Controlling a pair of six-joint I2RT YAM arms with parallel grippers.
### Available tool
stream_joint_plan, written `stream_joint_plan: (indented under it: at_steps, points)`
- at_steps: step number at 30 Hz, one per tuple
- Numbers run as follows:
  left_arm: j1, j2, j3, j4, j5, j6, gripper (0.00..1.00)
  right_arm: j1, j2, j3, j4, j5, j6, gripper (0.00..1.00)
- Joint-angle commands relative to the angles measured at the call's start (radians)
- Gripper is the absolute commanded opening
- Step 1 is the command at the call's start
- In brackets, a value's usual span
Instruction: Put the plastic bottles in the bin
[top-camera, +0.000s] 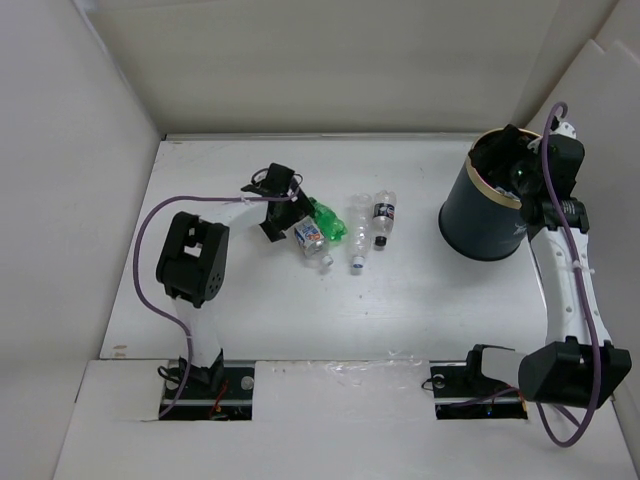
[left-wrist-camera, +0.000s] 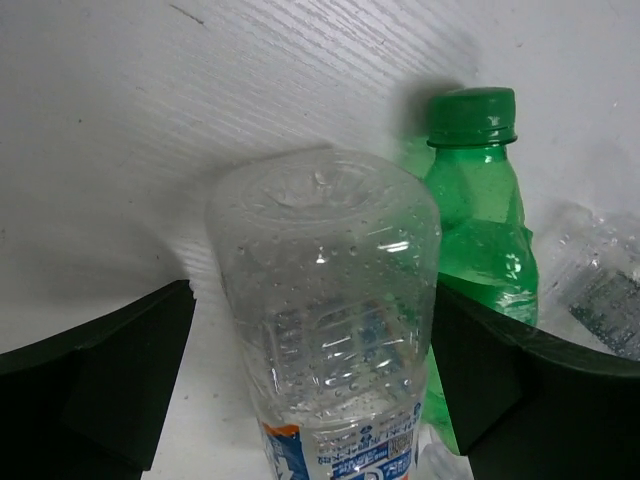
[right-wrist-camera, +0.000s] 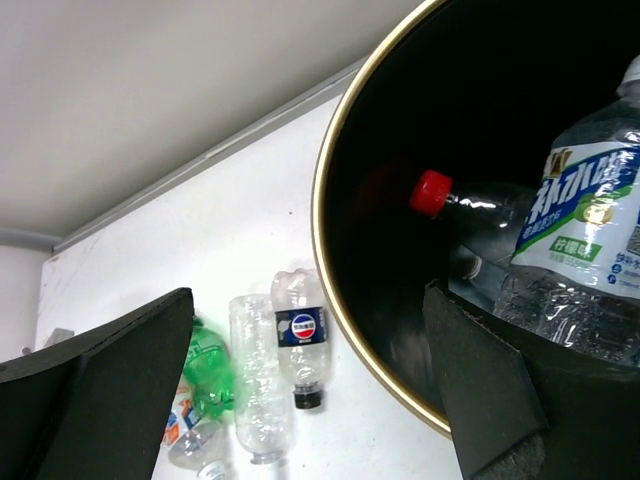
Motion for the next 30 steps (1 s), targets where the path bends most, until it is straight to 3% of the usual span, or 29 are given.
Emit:
stream_joint_plan:
  at_steps: [1,4,5,7,12,13,16,19,21,26,30]
  points:
    - [0.009,-0.009,-0.015,0.005,0.004,-0.034,0.94,0.018,-0.04,0.007,0.073,-0.05,0.013,1.0]
    - [0.033,-0.009,-0.043,0.021,-0.006,-0.034,0.68,0.06,-0.06,0.007,0.084,-0.096,-0.006,1.0]
    - [0.047,-0.023,-0.062,0.021,-0.006,-0.034,0.36,0.081,-0.06,0.007,0.084,-0.11,-0.018,1.0]
    - [0.056,-0.046,-0.083,0.021,-0.03,-0.034,0.0,0.17,-0.06,0.038,0.084,-0.121,-0.07,1.0]
    - [0.056,-0.214,-0.119,0.042,-0.033,0.006,0.0,0.37,0.02,0.059,0.084,-0.259,-0.174,1.0]
    - [0.044,-0.247,-0.119,0.042,-0.033,0.037,0.0,0.429,0.034,0.059,0.093,-0.346,-0.202,1.0]
    - [0.015,-0.369,-0.119,0.103,0.071,0.126,0.0,0.528,0.066,0.003,0.187,-0.475,-0.202,1.0]
    - [0.015,-0.454,-0.084,0.123,0.227,0.235,0.0,0.666,0.115,-0.022,0.283,-0.462,-0.179,1.0]
    - [0.015,-0.491,-0.067,0.11,0.266,0.271,0.0,0.756,0.135,-0.013,0.334,-0.364,-0.161,1.0]
    - [0.006,-0.601,-0.037,0.119,0.425,0.281,0.0,0.865,0.201,0.007,0.448,-0.305,-0.115,1.0]
    - [0.006,-0.663,-0.023,0.128,0.485,0.249,0.0,0.933,0.258,0.076,0.457,-0.152,-0.101,1.0]
